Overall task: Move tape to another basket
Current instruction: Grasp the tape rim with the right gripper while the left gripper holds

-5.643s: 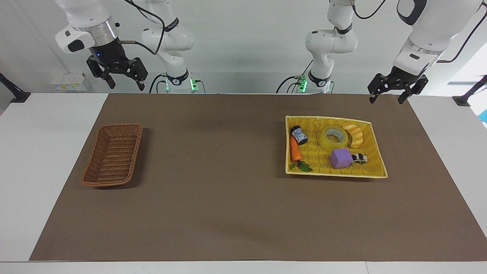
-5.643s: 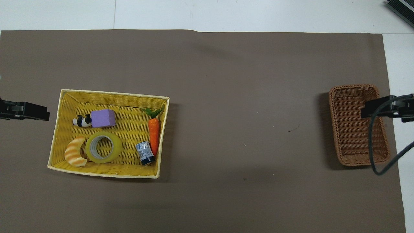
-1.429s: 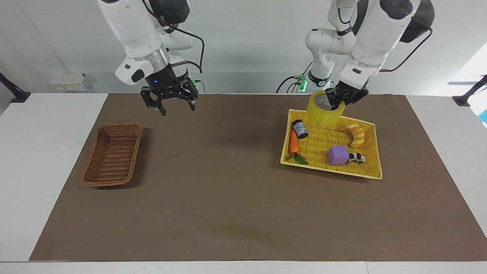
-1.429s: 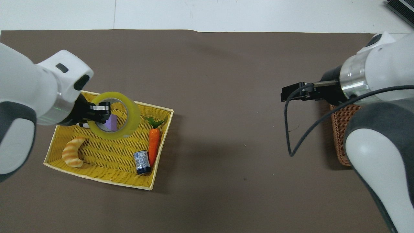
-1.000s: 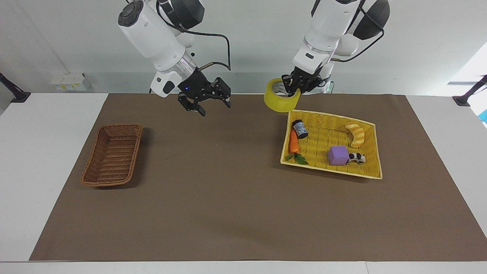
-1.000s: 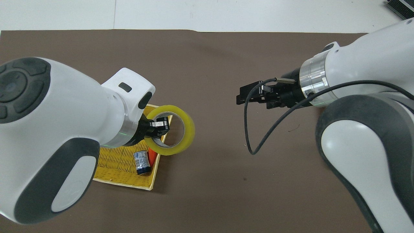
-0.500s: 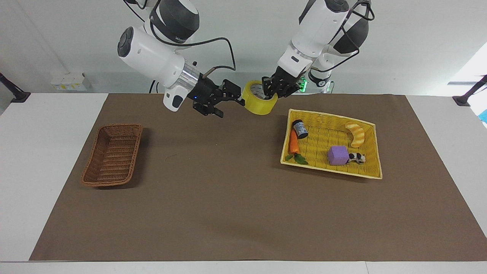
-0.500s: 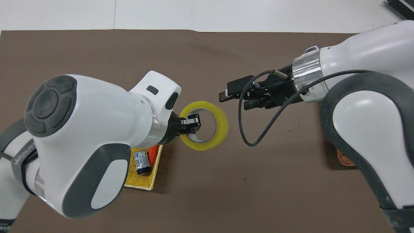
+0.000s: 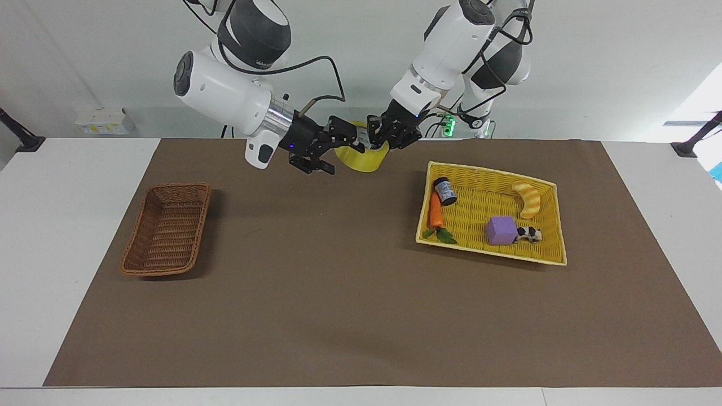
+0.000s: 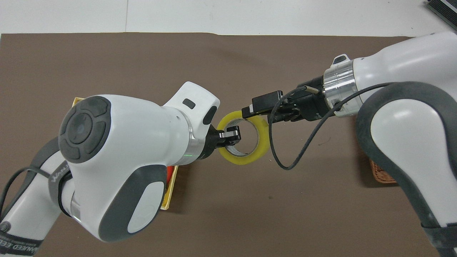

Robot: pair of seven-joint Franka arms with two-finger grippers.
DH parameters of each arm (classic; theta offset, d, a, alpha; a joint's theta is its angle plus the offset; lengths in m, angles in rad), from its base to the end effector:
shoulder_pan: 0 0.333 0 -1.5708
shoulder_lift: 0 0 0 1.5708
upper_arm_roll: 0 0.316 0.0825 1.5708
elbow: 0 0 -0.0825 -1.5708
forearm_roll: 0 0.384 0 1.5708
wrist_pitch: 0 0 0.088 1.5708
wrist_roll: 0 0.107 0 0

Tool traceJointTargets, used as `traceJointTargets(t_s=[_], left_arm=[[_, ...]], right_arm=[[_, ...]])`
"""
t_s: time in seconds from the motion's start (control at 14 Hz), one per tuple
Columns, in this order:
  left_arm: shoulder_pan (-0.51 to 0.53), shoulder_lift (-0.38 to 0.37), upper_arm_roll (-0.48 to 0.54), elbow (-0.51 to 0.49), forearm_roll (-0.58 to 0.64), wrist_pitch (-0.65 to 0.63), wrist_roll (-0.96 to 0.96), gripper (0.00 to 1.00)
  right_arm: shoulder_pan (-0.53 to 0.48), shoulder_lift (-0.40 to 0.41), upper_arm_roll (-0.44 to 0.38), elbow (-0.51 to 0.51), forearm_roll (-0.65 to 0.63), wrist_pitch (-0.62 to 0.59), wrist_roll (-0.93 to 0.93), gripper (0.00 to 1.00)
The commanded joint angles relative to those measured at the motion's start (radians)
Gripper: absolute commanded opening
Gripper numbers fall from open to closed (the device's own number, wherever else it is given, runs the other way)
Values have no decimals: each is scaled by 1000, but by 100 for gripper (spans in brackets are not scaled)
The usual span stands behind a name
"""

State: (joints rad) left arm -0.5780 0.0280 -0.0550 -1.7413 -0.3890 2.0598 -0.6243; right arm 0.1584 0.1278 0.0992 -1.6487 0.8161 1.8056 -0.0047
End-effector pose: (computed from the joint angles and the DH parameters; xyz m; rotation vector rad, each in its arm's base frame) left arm 0.4719 -0.3707 0.5784 2.6695 0.1678 0.0203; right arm 0.5764 0.2113 0.5607 -2.3335 -0.0849 0.0925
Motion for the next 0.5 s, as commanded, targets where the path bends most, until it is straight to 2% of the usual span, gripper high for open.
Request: traceJointTargets(t_s=[0.0,0.29,0.36,0.43], left_arm=[[-10,3,17,0,-48,97,9,0],[-10,6,17,6,-54,115,5,0],[-11,7,17,6,-63,128,5,0],[-11,7,17,6,-74,141,5,0]], right_arm=[[-23,-56,4,-86,14,-3,-77,100],[-25,-56,4,-85,11,-6,-78,100],[-25,-53,2,-82,9,-2,-83,93],[-25,-48,2,-77,8,-2,-80,70]])
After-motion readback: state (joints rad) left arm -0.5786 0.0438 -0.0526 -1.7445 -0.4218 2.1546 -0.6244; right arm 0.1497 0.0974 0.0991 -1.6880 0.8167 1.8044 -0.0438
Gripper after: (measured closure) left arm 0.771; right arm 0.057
